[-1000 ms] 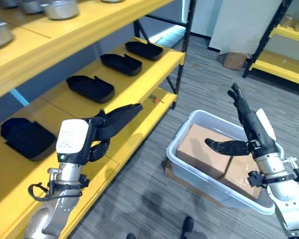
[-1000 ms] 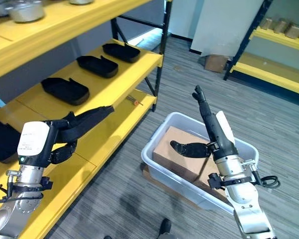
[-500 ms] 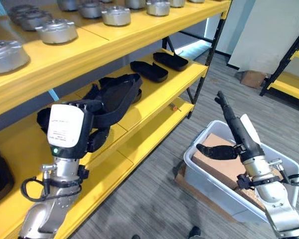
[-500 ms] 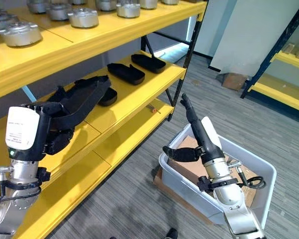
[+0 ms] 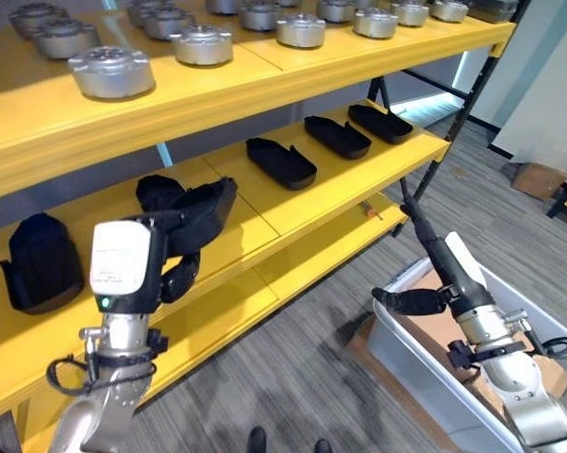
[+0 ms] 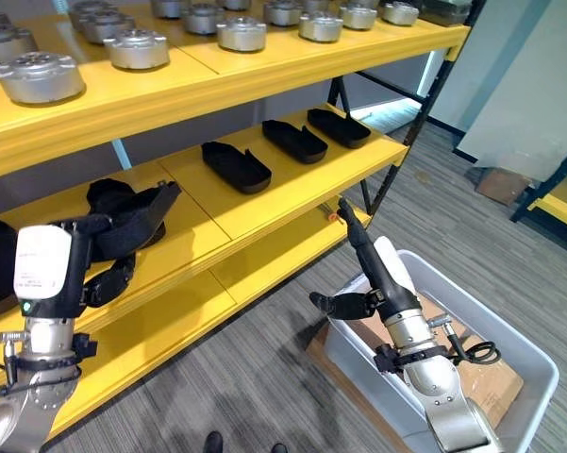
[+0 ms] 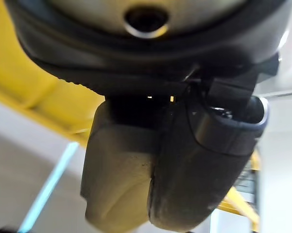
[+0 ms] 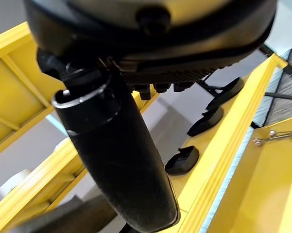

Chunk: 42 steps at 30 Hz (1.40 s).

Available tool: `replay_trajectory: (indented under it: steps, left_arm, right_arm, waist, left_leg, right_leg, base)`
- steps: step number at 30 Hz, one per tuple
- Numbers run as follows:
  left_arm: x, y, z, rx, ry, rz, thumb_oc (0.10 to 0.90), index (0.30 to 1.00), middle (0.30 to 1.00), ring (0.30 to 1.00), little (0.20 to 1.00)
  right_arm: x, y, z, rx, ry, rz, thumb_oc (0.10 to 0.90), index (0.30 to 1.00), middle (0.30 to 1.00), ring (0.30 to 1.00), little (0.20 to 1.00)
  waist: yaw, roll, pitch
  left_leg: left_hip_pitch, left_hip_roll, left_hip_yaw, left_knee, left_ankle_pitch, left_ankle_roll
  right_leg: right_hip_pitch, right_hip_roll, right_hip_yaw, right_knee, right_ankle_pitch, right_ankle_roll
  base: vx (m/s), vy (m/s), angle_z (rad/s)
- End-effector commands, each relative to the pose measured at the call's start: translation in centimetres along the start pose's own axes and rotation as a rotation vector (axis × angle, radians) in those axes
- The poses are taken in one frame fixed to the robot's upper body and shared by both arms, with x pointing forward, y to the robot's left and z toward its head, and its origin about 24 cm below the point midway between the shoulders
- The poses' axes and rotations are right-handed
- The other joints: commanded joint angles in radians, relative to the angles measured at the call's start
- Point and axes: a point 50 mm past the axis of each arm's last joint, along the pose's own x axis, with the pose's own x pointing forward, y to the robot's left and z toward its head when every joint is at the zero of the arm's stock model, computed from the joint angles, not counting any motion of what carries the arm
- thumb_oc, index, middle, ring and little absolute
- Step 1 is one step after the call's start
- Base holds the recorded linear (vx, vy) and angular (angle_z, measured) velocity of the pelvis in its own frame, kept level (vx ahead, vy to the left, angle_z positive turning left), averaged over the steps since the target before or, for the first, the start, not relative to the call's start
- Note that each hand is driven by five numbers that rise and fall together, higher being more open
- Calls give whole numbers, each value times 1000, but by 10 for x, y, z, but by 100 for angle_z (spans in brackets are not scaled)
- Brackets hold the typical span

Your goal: Move parts from the plastic box to the shelf.

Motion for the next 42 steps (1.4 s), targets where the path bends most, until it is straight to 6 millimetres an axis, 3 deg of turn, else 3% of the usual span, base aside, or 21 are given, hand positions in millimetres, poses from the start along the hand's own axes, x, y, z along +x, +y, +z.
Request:
replay_trajectory:
  steps: [1,3,4,7,9,10,12,14,15,16,18,20,22,23,25,26,29,33,35,39,42]
  left_arm:
    - [38,45,17,-53,-150,283,400,300,300,300,300]
    - [31,45,13,-60,-121,273,400,300,300,300,300]
    - [34,46,13,-64,-115,290,400,300,300,300,300]
    - [38,50,12,-67,-115,323,400,300,300,300,300]
    - [34,53,11,-70,-114,329,400,300,300,300,300]
    - [32,55,11,-87,-110,345,400,300,300,300,300]
    - [33,56,12,-105,-100,365,400,300,300,300,300]
    - [32,56,12,-106,-100,370,400,300,300,300,300]
    - [32,57,13,-111,-98,395,400,300,300,300,300]
    - [33,57,15,-118,-105,405,400,300,300,300,300]
    - [36,58,17,-128,-114,427,400,300,300,300,300]
    - [42,58,23,-142,-141,447,400,300,300,300,300]
    - [43,58,26,-145,-158,454,400,300,300,300,300]
    - [45,58,27,-150,-172,454,400,300,300,300,300]
    - [47,58,28,-152,-180,456,400,300,300,300,300]
    - [51,62,28,-144,-195,468,400,300,300,300,300]
    - [60,64,30,-130,-219,489,400,300,300,300,300]
    - [63,67,32,-102,-236,520,400,300,300,300,300]
    - [65,68,35,-92,-251,523,400,300,300,300,300]
    - [62,61,31,-124,-209,480,400,300,300,300,300]
    - [61,57,34,-147,-215,455,400,300,300,300,300]
  right_arm:
    - [12,-32,34,28,-224,-143,900,1000,1000,1000,1000]
    - [11,-35,34,28,-226,-148,900,1000,1000,1000,1000]
    - [11,-38,34,16,-227,-164,900,1000,1000,1000,1000]
    - [12,-42,34,0,-222,-198,900,1000,1000,1000,1000]
    - [9,-39,34,16,-217,-191,900,1000,1000,1000,1000]
    - [4,-39,32,6,-202,-178,900,1000,1000,1000,1000]
    - [2,-40,29,-4,-185,-189,900,1000,1000,1000,1000]
    - [0,-42,28,-12,-176,-197,900,1000,1000,1000,1000]
    - [-2,-47,28,-36,-174,-221,900,1000,1000,1000,1000]
    - [-2,-49,28,-41,-177,-234,900,1000,1000,1000,1000]
    - [-1,-51,30,-50,-189,-251,900,1000,1000,1000,1000]
    - [0,-52,31,-71,-202,-276,900,1000,1000,1000,1000]
    - [0,-52,33,-80,-210,-292,900,1000,1000,1000,1000]
    - [2,-48,35,-75,-216,-290,900,1000,1000,1000,1000]
    - [3,-47,35,-75,-217,-292,900,1000,1000,1000,1000]
    - [7,-43,36,-61,-218,-288,900,1000,1000,1000,1000]
    - [12,-35,36,-50,-215,-288,900,1000,1000,1000,1000]
    - [23,-21,41,-39,-239,-263,900,1000,1000,1000,1000]
    - [28,-15,47,-28,-269,-236,900,1000,1000,1000,1000]
    - [28,-13,46,-24,-272,-191,900,1000,1000,1000,1000]
    - [27,-14,47,-23,-276,-180,900,1000,1000,1000,1000]
  waist:
    - [-10,-43,-86]
    - [10,-40,-51]
    - [4,-37,-30]
    - [-27,-43,-7]
    - [-14,-58,0]
    - [-16,-74,-3]
    - [-26,-67,-8]
    - [-32,-59,-13]
    - [-47,-27,-31]
    - [-47,-18,-34]
    - [-52,-4,-36]
    - [-58,17,-43]
    - [-59,29,-51]
    - [-44,28,-56]
    - [-37,16,-52]
    - [-22,-5,-45]
    - [-10,-48,-53]
    - [9,-47,-47]
    - [14,-27,-22]
    - [-20,-15,-15]
    - [-33,-16,-13]
  left_leg:
    - [0,-89,6,-3,-62,58]
    - [-53,-109,-39,121,-94,43]
    - [-83,-105,5,187,-117,32]
    - [-105,15,216,263,-153,20]
    - [-98,68,201,306,-174,8]
    - [-82,145,167,319,-163,-7]
    - [-40,244,153,273,-94,-29]
    - [-26,270,149,234,-47,-41]
    - [4,353,149,91,77,-89]
    - [4,377,151,66,116,-100]
    - [7,405,158,18,166,-118]
    - [12,419,190,-9,156,-137]
    - [15,412,205,-9,126,-150]
    - [26,365,221,0,48,-146]
    - [27,335,225,6,28,-133]
    - [22,254,231,42,-39,-102]
    - [5,132,244,61,-103,-39]
    - [55,18,270,-4,-143,41]
    - [77,14,299,-9,-160,59]
    - [98,24,330,-9,-158,47]
    - [110,27,311,-8,-157,41]
  right_leg:
    - [-38,12,-16,-77,67,24]
    - [-18,-3,-64,-87,63,10]
    - [-10,-15,-96,-87,57,8]
    - [-29,-45,-151,-74,64,2]
    - [-17,-62,-163,-75,64,1]
    - [-5,-88,-186,-72,57,3]
    - [-5,-99,-210,-69,42,11]
    - [-8,-101,-221,-72,41,14]
    - [-8,-102,-246,-74,32,27]
    - [-6,-110,-252,-76,30,35]
    - [-7,-113,-263,-79,31,41]
    - [-2,-124,-278,-84,33,57]
    - [8,-137,-276,-88,41,65]
    - [37,-188,-278,-88,54,93]
    - [41,-221,-278,-89,71,109]
    - [48,-295,-277,-79,116,147]
    - [15,-413,-277,-45,218,201]
    - [-66,-506,-284,60,356,208]
    - [-107,-465,-350,161,274,187]
    - [-176,-222,-277,144,68,109]
    - [-155,-198,-183,105,58,108]
  base:
    - [-61,-115,89]
    - [-66,-103,102]
    - [-106,1,98]
    - [-146,17,169]
    - [-15,22,54]
    - [58,68,7]
    - [46,99,32]
    - [30,170,53]
    - [85,335,35]
    - [69,259,39]
    - [29,179,30]
    - [63,268,11]
    - [179,394,47]
    - [258,551,64]
    - [165,475,28]
    - [133,513,14]
    - [149,571,35]
    - [113,500,-16]
    - [43,368,-52]
    - [77,92,-33]
    - [83,-49,-16]
